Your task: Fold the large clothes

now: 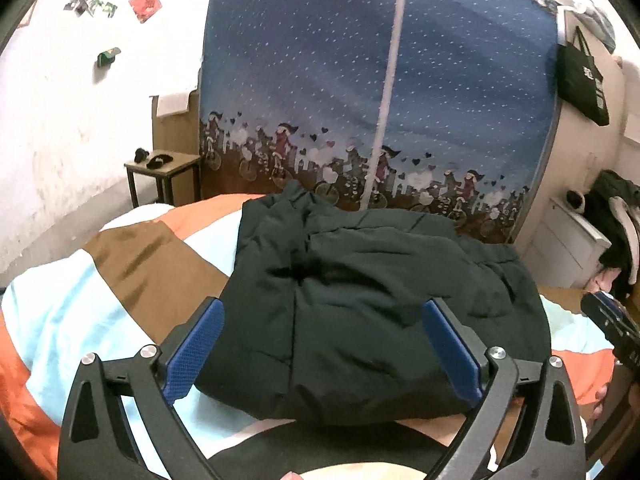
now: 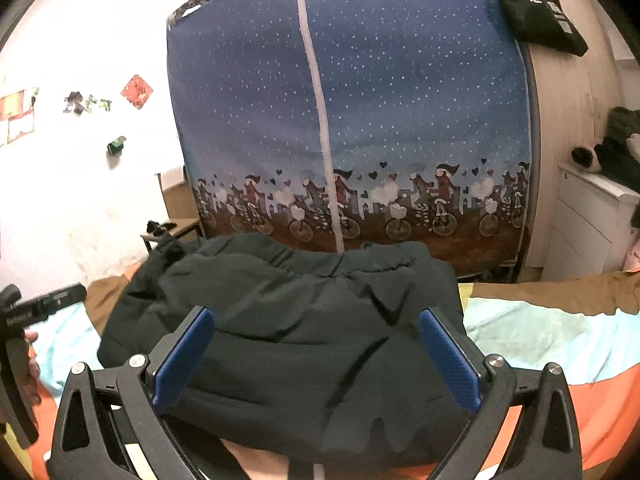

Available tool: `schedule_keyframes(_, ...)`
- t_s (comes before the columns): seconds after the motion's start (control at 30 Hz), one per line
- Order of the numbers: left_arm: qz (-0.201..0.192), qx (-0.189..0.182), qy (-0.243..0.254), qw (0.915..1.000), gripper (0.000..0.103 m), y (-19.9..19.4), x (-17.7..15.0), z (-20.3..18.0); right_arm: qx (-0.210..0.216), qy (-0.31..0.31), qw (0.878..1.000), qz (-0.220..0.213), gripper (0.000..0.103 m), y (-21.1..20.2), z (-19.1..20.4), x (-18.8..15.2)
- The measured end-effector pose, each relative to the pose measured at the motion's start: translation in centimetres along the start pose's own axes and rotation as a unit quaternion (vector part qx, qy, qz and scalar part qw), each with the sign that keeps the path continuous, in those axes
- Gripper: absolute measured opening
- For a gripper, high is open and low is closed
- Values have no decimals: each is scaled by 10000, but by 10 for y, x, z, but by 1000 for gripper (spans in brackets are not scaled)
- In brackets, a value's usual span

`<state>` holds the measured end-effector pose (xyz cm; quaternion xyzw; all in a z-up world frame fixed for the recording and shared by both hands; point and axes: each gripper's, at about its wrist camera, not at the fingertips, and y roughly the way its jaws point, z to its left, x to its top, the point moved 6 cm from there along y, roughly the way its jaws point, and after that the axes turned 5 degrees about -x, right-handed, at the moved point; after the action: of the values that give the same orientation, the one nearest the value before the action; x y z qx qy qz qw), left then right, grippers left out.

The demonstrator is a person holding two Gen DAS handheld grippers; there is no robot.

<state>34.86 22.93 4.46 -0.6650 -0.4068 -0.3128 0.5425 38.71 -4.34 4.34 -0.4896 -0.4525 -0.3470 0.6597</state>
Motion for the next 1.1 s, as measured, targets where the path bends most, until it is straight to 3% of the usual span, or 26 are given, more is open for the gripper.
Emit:
schedule_keyframes(0.5,-398,119,9,9991,98,-64,-28,-6,215,51,9998,-25,103,-56,26,-15)
schedule_keyframes(1.1,-492,232,394,9977,98,-101,-71,-12,360,-156,9992,-64,103,-99,61,-47)
